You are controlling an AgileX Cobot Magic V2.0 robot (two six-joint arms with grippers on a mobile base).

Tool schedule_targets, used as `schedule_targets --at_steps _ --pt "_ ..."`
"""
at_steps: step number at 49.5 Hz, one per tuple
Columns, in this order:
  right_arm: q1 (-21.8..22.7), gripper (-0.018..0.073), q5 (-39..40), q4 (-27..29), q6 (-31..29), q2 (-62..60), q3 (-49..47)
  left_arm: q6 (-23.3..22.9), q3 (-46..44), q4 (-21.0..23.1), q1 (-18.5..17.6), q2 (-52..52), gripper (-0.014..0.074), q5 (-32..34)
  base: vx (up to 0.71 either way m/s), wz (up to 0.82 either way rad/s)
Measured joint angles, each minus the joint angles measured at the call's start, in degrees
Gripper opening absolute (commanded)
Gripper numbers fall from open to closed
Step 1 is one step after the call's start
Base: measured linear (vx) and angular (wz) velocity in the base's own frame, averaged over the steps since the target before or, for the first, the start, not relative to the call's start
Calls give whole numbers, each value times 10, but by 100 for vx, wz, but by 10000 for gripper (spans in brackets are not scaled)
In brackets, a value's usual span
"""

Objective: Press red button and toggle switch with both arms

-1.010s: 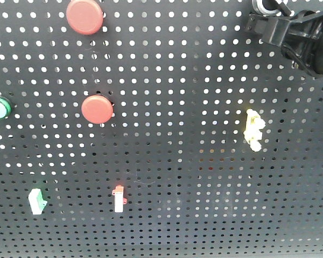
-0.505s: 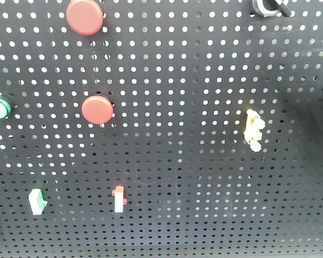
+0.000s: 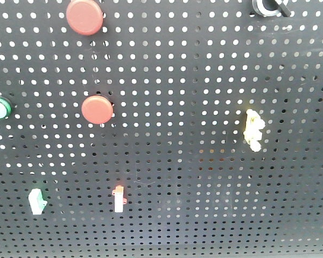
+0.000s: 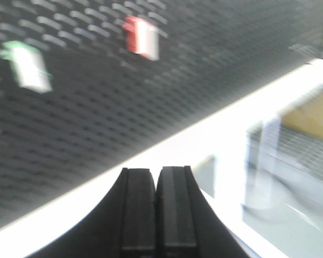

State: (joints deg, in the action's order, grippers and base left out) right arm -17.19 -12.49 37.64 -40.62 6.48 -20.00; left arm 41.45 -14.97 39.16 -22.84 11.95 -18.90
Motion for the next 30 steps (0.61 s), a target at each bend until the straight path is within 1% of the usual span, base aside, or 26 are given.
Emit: schedule_targets --at_steps 3,6,30 --pt "0 -3 6 -1 0 7 7 0 0 0 0 7 2 32 0 0" --pt "0 -3 11 -1 1 15 10 -1 0 0 0 10 2 48 0 0" --pt "0 -3 1 1 7 23 13 -1 0 0 0 10 2 50 0 0"
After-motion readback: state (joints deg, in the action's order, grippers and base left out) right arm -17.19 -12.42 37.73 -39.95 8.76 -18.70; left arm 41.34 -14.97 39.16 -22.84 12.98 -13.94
